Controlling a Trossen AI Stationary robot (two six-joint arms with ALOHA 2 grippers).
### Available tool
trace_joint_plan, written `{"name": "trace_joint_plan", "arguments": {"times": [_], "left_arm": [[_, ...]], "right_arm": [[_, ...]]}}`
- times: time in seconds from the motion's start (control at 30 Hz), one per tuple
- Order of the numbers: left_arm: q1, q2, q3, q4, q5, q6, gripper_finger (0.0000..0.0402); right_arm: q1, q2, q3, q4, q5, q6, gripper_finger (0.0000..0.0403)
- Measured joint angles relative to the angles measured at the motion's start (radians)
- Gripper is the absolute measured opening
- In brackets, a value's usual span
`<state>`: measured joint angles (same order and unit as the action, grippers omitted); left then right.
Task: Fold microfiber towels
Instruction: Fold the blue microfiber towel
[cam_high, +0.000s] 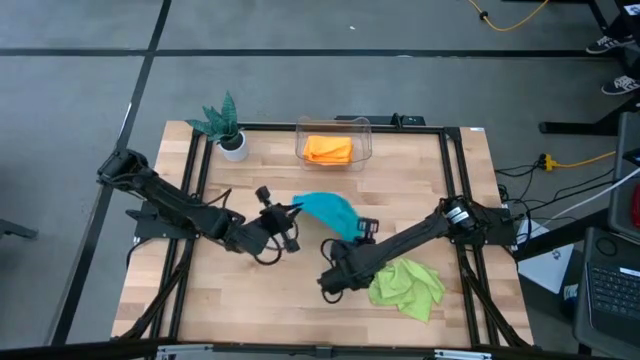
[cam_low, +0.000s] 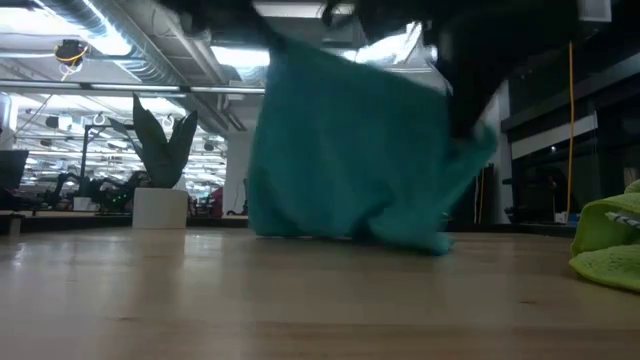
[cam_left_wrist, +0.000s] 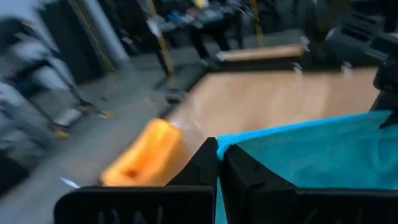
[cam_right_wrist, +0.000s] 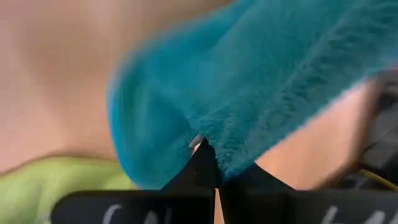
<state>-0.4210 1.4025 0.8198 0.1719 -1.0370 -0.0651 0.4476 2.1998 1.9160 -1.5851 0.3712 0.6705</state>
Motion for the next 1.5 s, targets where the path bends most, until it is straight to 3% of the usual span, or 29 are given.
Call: {"name": "trace_joint_plan", "arguments": {"times": [0.07,0.13,0.23,0.4,0.53,0.77,0.93,1.07,1.3,1.37,1.5], "left_arm": [[-0.044,-0.001,0.037,0.001,-0.093,0.042,0.0000],[-0.088,-0.001,0.077,-0.002,-0.163,0.074,0.0000],[-0.159,-0.001,0.125,-0.006,-0.231,0.091,0.0000],[-0.244,0.002,0.182,-0.009,-0.277,0.145,0.0000],[-0.290,0.002,0.228,-0.008,-0.235,0.184,0.0000],[-0.358,-0.001,0.323,-0.006,-0.280,0.311,0.0000],[-0.369,-0.022,0.361,-0.021,-0.374,0.368,0.0000],[-0.342,-0.038,0.333,-0.217,-0.424,0.189,0.0000],[-0.187,-0.041,0.260,-0.736,-0.178,-0.396,0.0000],[-0.137,-0.040,0.225,-0.764,-0.138,-0.462,0.0000],[-0.050,-0.038,0.181,-0.731,-0.055,-0.435,0.0000]], "right_arm": [[0.005,-0.025,0.001,0.030,0.065,-0.043,0.0004],[0.010,-0.055,0.004,0.065,0.058,-0.124,0.0004],[0.023,-0.077,0.020,0.007,0.079,-0.121,0.0003],[0.045,-0.123,0.036,0.021,0.009,-0.241,0.0005],[0.066,-0.140,0.077,0.019,-0.020,-0.286,0.0003],[0.095,-0.175,0.257,0.012,-0.163,-0.512,0.0003],[0.082,-0.188,0.357,0.011,-0.060,-0.603,0.0004],[0.017,-0.185,0.299,0.011,-0.097,-0.596,0.0004],[-0.071,-0.184,0.037,0.024,-0.150,-0.559,0.0004],[-0.092,-0.184,-0.039,0.032,-0.124,-0.558,0.0004],[-0.117,-0.184,-0.163,0.065,-0.029,-0.520,0.0004]]}}
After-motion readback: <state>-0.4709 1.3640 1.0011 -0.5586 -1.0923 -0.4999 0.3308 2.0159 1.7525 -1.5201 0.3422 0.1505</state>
